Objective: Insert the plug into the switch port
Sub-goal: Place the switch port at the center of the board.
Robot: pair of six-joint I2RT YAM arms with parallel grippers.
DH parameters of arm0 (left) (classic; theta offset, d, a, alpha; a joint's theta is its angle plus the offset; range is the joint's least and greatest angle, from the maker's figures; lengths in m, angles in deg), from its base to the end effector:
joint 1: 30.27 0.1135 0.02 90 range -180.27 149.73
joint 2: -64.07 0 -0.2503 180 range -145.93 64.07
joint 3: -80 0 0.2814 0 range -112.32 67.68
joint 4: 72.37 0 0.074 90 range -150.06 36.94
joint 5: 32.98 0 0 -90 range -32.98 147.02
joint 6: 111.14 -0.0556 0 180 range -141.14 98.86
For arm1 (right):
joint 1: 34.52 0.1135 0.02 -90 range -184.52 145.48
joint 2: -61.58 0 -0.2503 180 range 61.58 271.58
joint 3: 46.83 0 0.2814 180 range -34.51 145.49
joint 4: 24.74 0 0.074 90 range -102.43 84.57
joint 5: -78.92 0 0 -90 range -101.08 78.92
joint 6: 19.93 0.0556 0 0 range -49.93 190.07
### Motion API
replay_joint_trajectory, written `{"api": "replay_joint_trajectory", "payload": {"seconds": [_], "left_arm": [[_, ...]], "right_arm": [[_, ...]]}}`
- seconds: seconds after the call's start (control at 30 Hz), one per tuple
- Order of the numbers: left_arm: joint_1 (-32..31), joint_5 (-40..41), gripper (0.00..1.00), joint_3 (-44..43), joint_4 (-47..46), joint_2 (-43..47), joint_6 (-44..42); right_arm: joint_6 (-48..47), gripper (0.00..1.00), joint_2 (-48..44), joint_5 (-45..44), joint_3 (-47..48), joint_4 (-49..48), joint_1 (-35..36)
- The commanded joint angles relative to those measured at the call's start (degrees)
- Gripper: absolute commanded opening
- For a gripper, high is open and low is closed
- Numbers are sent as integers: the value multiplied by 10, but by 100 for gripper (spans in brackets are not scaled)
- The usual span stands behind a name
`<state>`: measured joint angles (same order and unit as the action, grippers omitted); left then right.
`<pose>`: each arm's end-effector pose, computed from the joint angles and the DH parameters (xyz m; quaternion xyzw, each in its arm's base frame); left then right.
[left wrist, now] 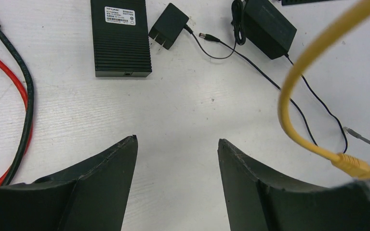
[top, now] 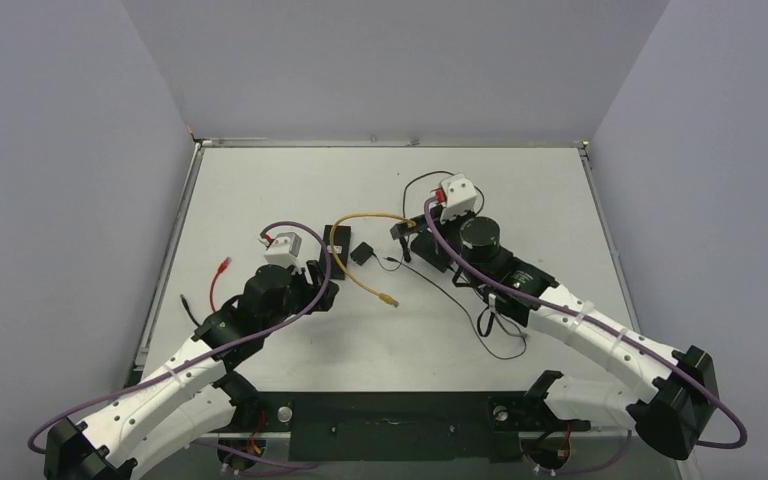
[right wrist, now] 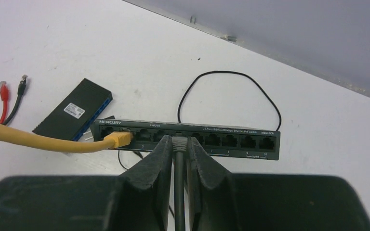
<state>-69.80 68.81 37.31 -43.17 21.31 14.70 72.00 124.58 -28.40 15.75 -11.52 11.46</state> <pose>0.1844 -0.1374 0.2203 -0.0243 0.8595 -0.2373 0.4521 0.2282 0.2123 0.3045 -0.2051 0.7553 0.1399 0.6065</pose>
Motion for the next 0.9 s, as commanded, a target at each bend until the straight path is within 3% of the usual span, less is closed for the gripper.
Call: {"api": "replay_joint_trajectory", "payload": {"seconds": [0.0,0.43,0.87], "left_arm": [[4,5,60,-5,-24,7,3],[6,-1,60,2,-36,16,-1],[11,-1,60,-11,-52,-9,-13]], "right_arm": [[-27,0,33,4,72,-130,-15],[-86,0,227,114,225,-176,-93],[-71,0,467,325,454,-147,-198]]}}
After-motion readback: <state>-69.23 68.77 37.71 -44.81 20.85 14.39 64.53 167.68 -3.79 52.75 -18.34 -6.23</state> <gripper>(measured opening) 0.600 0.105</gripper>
